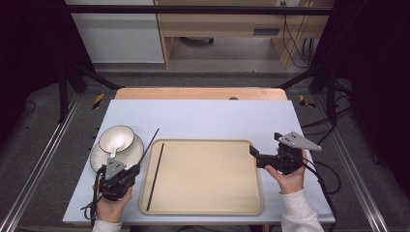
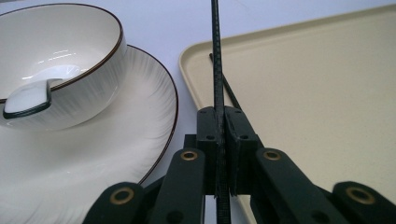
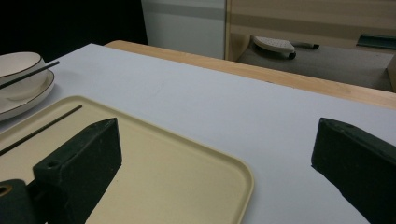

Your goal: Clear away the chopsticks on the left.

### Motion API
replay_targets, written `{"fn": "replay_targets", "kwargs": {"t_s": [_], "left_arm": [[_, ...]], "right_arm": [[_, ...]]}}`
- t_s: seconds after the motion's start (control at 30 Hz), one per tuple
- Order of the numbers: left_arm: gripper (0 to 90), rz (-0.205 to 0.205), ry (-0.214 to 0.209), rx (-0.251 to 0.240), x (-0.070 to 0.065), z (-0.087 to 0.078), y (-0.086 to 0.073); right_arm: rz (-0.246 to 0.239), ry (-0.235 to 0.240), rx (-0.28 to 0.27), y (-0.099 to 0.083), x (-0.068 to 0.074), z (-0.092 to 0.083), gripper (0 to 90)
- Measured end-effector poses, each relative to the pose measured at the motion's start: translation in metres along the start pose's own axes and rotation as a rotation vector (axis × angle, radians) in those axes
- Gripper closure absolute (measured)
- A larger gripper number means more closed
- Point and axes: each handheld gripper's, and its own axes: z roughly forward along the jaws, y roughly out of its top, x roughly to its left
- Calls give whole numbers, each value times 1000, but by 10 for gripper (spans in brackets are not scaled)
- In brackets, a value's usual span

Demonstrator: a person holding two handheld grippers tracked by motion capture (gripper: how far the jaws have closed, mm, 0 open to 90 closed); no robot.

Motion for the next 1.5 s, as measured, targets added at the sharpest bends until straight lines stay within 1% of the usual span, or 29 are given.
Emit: {"fn": "replay_targets", "kwargs": {"t_s": [0.1,0.17,0.23,0.3,0.33,0.37,0.43,0.57,0.6,0.67,0.7,0.77,0.8,0.97,1.07,1.1,1.17,1.2,1.3,1.37,1.43,1.5], "left_arm": [[850,0,11,-9,-4,-2,2],[850,-8,23,-14,-6,-3,2],[850,-41,37,-23,-10,-5,3],[850,-75,55,-21,-15,-6,5],[850,-81,64,-21,-17,-6,6],[850,-75,64,-19,-18,-7,7],[850,-83,70,-26,-21,-9,9],[850,-132,89,-39,-26,-10,13],[850,-137,99,-38,-28,-10,14],[850,-133,104,-37,-29,-12,14],[850,-160,103,-47,-31,-12,13],[850,-230,117,-58,-38,-12,12],[850,-257,119,-68,-42,-12,12],[850,-239,127,-76,-50,-12,13],[850,-268,143,-78,-58,-10,12],[850,-271,147,-79,-60,-8,12],[850,-260,147,-82,-64,-6,11],[850,-260,148,-83,-67,-5,11],[849,-271,152,-95,-73,-3,10],[850,-270,150,-96,-75,-1,9],[850,-281,153,-99,-79,1,9],[850,-281,148,-98,-81,4,8]], "right_arm": [[1,1,0,0,0,0,19],[4,3,1,0,0,0,19],[4,2,1,0,0,0,19],[5,2,0,0,0,-1,19],[7,1,-5,1,-1,-1,19],[9,1,-6,1,-1,-3,19],[11,3,-15,2,-2,-4,19],[19,4,-25,3,-2,-7,19],[19,5,-24,3,-3,-7,19],[19,6,-28,3,-3,-8,19],[21,6,-29,3,-3,-8,20],[24,7,-30,3,-3,-8,20],[26,8,-29,3,-3,-8,20],[21,11,-28,3,-3,-8,20],[20,12,-27,3,-3,-8,20],[23,13,-26,3,-3,-7,20],[22,12,-25,3,-2,-7,20],[23,13,-25,3,-2,-6,20],[21,15,-25,3,-2,-6,20],[21,15,-25,3,-2,-6,20],[23,17,-26,3,-2,-6,20],[19,17,-24,3,-2,-6,20]]}}
